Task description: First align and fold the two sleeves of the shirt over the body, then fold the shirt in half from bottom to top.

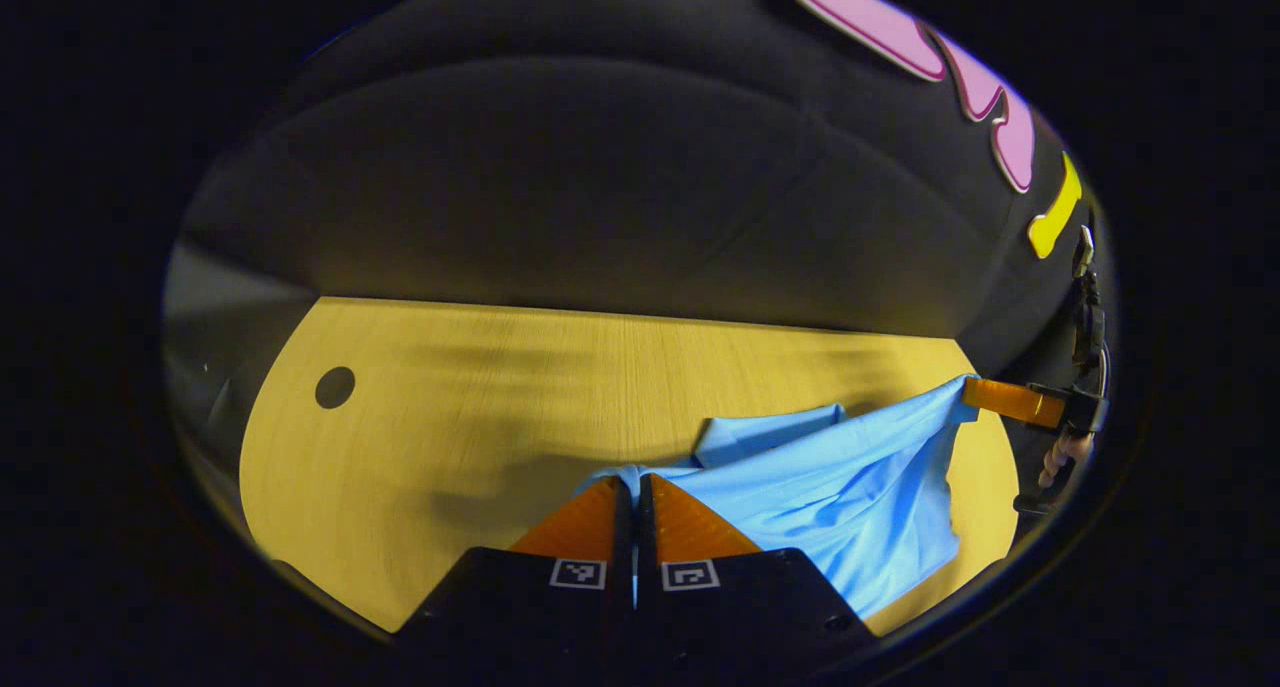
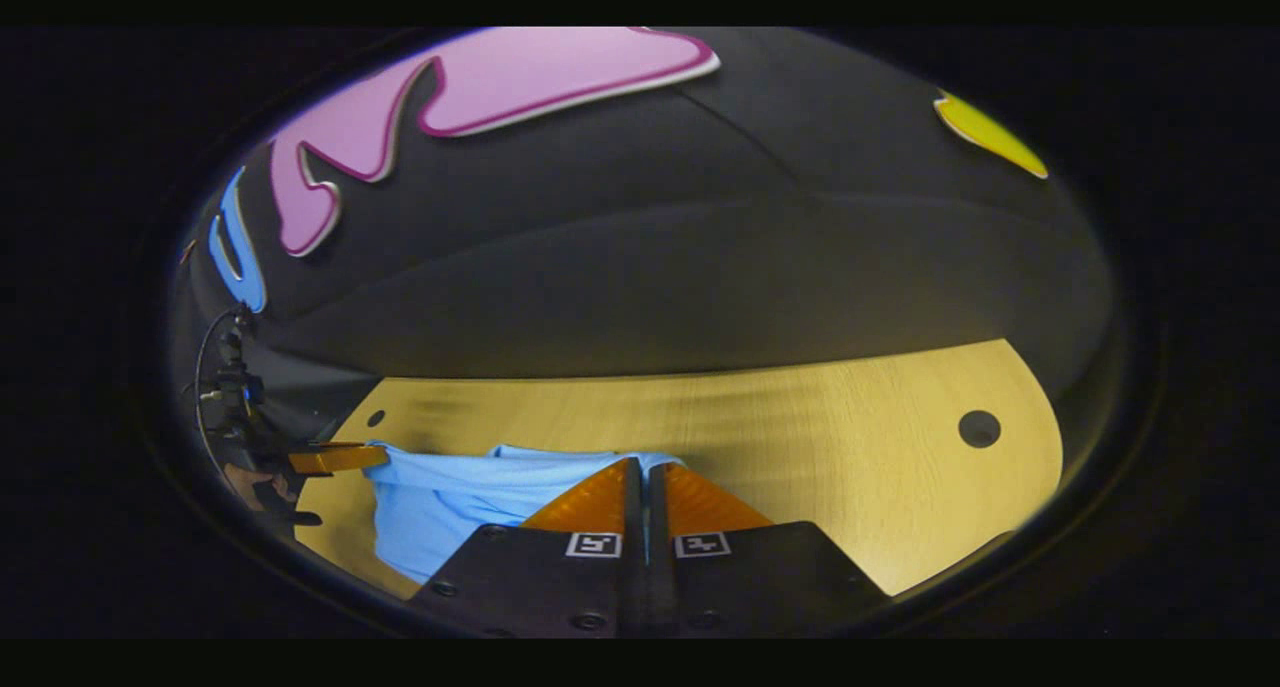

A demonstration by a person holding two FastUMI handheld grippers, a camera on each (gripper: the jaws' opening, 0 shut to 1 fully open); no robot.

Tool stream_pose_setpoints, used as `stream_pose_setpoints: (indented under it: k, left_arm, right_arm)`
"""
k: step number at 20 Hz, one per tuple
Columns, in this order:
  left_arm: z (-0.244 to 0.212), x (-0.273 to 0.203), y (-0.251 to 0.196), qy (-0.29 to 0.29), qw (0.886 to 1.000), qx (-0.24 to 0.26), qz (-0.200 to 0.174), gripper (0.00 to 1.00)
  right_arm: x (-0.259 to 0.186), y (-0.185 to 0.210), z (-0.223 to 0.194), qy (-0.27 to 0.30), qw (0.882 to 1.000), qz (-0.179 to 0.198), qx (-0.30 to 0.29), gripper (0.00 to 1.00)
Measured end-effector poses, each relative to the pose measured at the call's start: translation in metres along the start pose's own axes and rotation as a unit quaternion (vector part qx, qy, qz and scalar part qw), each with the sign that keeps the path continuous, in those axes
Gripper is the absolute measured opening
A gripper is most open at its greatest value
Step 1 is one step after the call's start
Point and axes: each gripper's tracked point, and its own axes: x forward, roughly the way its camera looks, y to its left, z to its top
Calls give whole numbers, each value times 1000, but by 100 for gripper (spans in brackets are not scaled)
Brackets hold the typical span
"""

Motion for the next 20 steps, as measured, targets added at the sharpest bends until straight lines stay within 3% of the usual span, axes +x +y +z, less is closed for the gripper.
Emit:
stream_pose_setpoints:
  k: [3,5,6,9,10,11,12,16,20]
  left_arm:
    - [-21,26,9,50,999,-14,17,6]
    - [-31,39,12,65,998,-3,25,13]
    - [-32,41,8,68,998,-1,16,17]
    - [-23,30,-6,50,999,-6,-1,59]
    - [-13,19,-9,33,999,-3,-7,73]
    - [-3,7,-12,12,1000,6,-7,87]
    - [9,-8,-13,-11,1000,18,-2,96]
    - [47,-100,-30,-108,993,45,0,97]
    - [45,-219,-44,-190,980,62,-7,97]
  right_arm:
    - [22,-11,-25,37,999,-14,16,5]
    - [28,-9,-32,45,999,-19,8,0]
    - [29,-11,-37,45,999,-15,3,19]
    - [4,-14,-25,38,999,5,-13,76]
    - [-6,-17,-20,32,999,6,-26,72]
    - [-16,-20,-14,23,999,3,-43,94]
    - [-32,-21,-3,10,998,0,-62,96]
    - [-106,-3,44,-72,988,-6,-139,98]
    - [-220,32,68,-150,977,-16,-153,98]
